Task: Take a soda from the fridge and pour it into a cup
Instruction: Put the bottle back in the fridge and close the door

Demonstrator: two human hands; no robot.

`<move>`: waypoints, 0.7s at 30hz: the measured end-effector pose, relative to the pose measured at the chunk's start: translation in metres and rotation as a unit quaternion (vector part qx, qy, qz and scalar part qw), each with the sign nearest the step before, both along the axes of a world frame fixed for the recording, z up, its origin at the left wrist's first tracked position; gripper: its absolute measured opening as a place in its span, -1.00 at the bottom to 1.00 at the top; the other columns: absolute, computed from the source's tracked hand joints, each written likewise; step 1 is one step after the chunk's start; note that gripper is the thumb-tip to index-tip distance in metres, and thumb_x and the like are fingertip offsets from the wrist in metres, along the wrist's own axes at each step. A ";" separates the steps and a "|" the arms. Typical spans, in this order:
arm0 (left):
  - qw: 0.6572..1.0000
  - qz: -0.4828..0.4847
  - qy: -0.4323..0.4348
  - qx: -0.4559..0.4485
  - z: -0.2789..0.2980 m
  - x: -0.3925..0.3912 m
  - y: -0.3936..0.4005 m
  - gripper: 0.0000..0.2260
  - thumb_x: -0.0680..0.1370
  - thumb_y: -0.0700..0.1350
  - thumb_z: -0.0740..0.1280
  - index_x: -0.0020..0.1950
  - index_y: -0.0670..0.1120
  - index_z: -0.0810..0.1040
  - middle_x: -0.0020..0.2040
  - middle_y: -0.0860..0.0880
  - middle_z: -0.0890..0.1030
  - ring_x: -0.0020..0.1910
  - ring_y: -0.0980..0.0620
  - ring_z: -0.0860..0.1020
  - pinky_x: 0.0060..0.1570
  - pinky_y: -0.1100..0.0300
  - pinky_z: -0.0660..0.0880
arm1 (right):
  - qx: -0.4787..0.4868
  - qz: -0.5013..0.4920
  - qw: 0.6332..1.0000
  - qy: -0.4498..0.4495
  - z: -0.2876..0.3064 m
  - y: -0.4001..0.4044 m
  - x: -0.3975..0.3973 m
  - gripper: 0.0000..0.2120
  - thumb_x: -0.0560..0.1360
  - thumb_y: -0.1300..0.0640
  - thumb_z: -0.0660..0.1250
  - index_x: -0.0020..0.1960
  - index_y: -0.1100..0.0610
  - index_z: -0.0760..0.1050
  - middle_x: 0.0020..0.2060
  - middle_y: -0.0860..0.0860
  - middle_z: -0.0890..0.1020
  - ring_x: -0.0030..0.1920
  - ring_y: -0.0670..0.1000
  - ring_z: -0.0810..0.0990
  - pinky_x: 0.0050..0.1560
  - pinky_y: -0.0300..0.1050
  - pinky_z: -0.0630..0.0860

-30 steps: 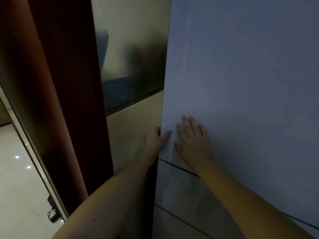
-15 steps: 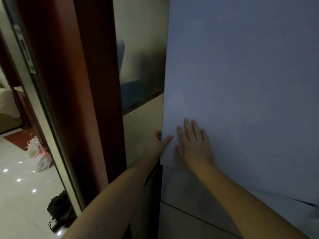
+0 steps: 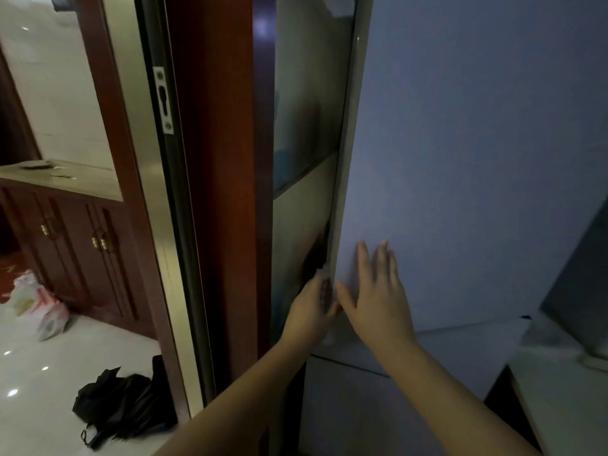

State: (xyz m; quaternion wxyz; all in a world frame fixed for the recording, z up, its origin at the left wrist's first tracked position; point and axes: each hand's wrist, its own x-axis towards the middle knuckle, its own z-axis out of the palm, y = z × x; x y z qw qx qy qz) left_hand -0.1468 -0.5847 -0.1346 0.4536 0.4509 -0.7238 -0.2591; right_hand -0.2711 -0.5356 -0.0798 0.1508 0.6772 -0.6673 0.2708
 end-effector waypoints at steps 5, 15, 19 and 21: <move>0.996 -0.032 -0.036 -0.079 -0.004 -0.001 0.058 -0.81 0.56 -0.04 0.34 0.16 -0.01 0.48 0.02 0.10 0.54 -0.01 0.21 0.52 -0.03 0.27 0.50 | -0.008 -0.028 0.998 -0.062 0.001 0.055 0.009 -0.11 0.51 -0.33 0.06 0.50 0.01 -0.46 0.54 0.17 -0.23 0.54 0.12 -0.19 0.43 -0.08 -0.05; 0.960 -0.168 -0.086 -0.206 -0.012 -0.039 0.144 -0.66 0.48 0.08 0.29 0.13 -0.13 0.49 -0.12 -0.01 0.56 -0.25 0.04 0.56 -0.33 0.06 0.53 | -0.117 -0.084 0.978 -0.151 -0.016 0.148 -0.023 -0.19 0.55 -0.21 0.12 0.55 0.11 -0.25 0.56 0.11 -0.08 0.54 -0.03 -0.11 0.48 -0.14 -0.04; 0.947 -0.207 -0.086 -0.229 -0.016 -0.065 0.176 -0.65 0.49 0.04 0.33 0.22 -0.03 0.41 -0.09 0.00 0.56 -0.25 0.07 0.56 -0.35 0.16 0.48 | -0.137 -0.068 0.974 -0.165 -0.016 0.186 -0.054 -0.19 0.55 -0.20 0.16 0.54 -0.04 -0.31 0.55 0.02 -0.03 0.54 -0.06 -0.04 0.48 -0.09 0.10; 0.943 -0.218 -0.090 -0.235 -0.022 -0.076 0.193 -0.64 0.51 0.01 0.33 0.28 -0.02 0.38 -0.05 0.01 0.57 -0.21 0.10 0.55 -0.31 0.20 0.48 | -0.133 -0.070 0.975 -0.163 -0.013 0.208 -0.068 -0.19 0.53 -0.19 0.19 0.53 -0.12 -0.31 0.55 0.03 0.07 0.53 -0.03 0.09 0.45 -0.08 0.20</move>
